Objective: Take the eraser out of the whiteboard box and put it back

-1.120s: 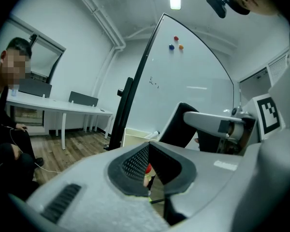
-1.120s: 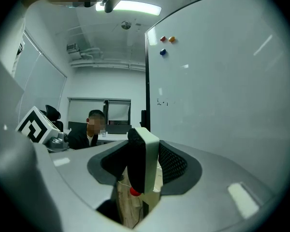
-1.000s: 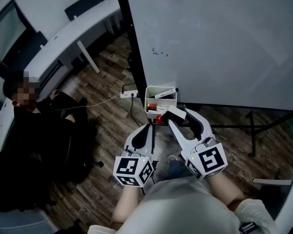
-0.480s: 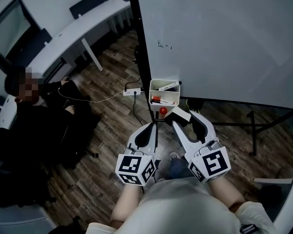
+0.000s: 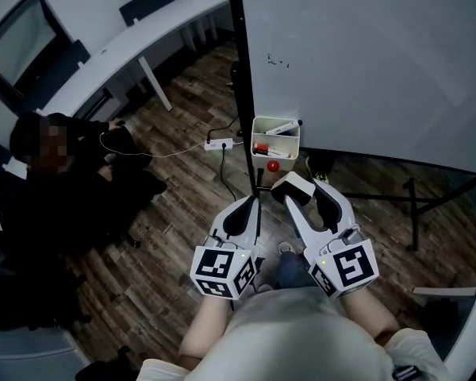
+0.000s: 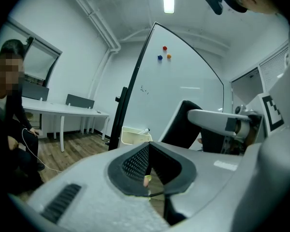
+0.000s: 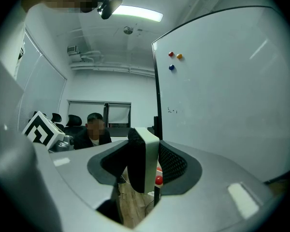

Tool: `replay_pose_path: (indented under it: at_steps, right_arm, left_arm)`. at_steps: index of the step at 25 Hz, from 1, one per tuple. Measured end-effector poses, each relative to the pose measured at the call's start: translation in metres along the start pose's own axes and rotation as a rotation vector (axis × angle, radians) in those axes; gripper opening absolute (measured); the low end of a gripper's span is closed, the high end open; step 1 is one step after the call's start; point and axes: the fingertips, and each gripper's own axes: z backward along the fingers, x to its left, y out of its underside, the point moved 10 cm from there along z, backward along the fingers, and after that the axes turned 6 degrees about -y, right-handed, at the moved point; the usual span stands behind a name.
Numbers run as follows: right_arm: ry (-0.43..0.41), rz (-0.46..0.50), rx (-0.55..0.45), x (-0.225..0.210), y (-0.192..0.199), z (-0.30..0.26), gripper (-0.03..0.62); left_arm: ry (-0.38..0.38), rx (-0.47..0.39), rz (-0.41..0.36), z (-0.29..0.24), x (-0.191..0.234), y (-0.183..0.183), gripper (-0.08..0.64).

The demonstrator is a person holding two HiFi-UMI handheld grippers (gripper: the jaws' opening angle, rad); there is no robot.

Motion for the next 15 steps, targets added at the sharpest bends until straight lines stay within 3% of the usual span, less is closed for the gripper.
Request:
replay_pose_path:
  at_steps: [15]
  right_arm:
    - [0.019, -0.005, 0.007, 0.035, 0.009, 0.028, 0.193]
  left_arm:
    - [0.012, -0.003, 0.007, 0.036, -0.004, 0.017, 0.000]
